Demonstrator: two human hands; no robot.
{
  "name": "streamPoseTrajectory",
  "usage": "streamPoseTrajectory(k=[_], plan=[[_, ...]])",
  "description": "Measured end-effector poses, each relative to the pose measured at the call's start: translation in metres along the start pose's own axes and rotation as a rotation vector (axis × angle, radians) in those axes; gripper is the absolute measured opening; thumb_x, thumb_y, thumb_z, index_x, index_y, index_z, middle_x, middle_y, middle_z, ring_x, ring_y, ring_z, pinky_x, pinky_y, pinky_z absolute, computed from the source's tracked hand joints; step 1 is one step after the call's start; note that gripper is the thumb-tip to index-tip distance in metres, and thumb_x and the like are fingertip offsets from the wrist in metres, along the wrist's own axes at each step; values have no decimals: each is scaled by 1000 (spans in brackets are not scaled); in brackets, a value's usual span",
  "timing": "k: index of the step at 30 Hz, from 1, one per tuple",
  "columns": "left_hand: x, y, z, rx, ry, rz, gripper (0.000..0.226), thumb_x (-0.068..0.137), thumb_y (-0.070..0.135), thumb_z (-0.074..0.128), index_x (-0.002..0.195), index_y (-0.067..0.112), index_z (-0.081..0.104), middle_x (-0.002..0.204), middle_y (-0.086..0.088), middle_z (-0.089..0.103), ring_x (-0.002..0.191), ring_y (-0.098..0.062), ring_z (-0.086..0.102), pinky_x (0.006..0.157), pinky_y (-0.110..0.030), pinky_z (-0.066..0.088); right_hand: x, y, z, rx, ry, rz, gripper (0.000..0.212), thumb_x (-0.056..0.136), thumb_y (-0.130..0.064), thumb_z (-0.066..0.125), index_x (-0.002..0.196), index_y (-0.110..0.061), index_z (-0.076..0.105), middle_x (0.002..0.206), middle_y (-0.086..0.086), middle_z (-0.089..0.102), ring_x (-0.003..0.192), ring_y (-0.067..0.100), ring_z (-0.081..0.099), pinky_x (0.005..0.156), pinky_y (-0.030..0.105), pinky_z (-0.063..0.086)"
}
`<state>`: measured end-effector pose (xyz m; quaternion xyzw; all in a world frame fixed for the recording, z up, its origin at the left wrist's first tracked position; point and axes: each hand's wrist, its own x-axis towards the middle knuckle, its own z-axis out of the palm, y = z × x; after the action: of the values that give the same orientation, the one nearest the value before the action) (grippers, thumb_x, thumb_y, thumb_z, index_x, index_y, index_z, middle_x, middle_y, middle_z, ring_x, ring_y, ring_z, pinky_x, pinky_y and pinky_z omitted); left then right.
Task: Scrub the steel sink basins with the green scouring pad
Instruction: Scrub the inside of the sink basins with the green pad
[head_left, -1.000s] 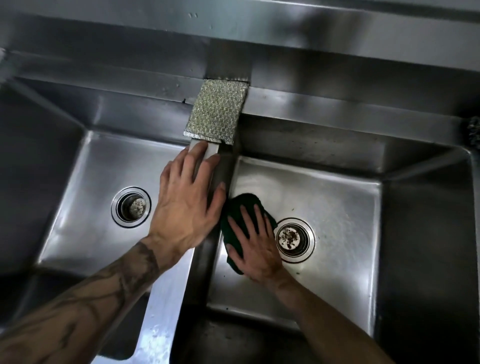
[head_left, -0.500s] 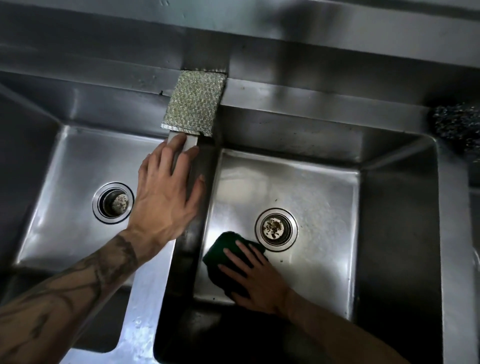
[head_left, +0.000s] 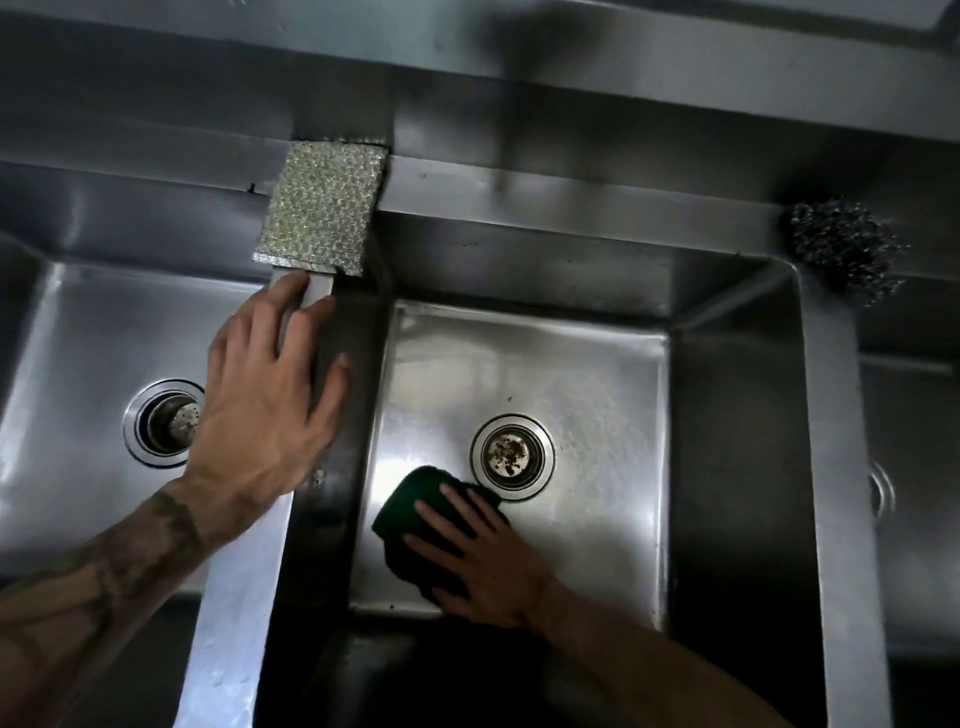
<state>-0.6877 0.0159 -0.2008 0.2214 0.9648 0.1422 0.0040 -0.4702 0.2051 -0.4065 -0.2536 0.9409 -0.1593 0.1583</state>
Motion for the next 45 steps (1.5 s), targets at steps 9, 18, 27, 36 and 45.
streamPoseTrajectory(k=[9,18,27,36,45], plan=[[-1,4,0,-48,0,-17,55,101,38,46,148,11,46,161,-17,37,142,-43,42,117,-60,35,-131,63,-16,-80,-13,368,82,89,-54,59,161,-28,29,172,10,15,156,46,12,118,65,27],[0,5,3,-65,22,-18,52,101,36,47,146,10,48,160,-17,37,140,-44,45,115,-62,38,-96,84,-28,-62,60,672,85,82,-61,57,159,-37,30,171,8,18,157,43,12,119,70,18],[1,6,2,-67,10,-13,53,101,35,46,146,7,48,158,-18,38,141,-45,45,116,-65,40,-7,168,-83,-53,162,867,76,90,-67,37,158,-34,29,169,9,18,157,43,9,122,66,16],[1,4,2,-31,9,-9,53,101,35,45,146,7,49,158,-19,40,139,-45,46,116,-62,40,-9,168,-99,18,331,870,67,99,-62,41,157,-31,33,168,10,22,156,36,17,127,54,18],[1,3,0,-12,-17,-19,51,101,37,45,144,9,50,160,-17,41,141,-43,47,115,-60,40,29,136,-95,120,517,986,30,106,-25,54,131,-15,66,144,8,57,118,35,47,99,35,41]])
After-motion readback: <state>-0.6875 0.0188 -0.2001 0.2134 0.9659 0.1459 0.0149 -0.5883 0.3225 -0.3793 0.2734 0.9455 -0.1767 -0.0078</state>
